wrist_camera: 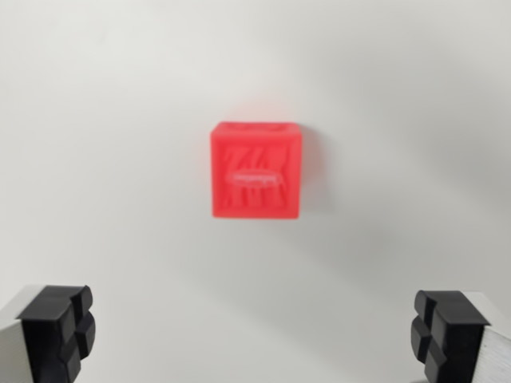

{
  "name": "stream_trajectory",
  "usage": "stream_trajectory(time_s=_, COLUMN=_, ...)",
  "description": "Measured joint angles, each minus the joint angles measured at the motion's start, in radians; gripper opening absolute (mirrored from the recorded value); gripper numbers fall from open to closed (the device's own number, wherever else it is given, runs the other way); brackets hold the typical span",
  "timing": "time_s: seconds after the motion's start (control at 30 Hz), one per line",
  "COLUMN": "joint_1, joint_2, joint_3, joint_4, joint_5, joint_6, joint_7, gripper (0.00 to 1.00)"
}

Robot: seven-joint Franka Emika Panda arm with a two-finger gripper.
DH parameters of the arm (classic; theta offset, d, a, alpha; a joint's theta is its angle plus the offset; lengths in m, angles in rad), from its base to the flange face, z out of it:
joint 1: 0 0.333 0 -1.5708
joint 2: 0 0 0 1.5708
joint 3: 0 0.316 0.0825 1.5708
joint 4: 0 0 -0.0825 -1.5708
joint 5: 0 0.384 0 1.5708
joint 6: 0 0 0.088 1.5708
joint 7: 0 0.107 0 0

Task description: Destack cube

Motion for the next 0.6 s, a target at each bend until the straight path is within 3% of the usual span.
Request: stream_trajectory(time_s=0.6, joint_1=0.0, joint_2=-0.091, joint_3=0.0, joint_4=0.058, joint_5=0.0, joint_6=-0.148, joint_7=0.0, gripper=1.0)
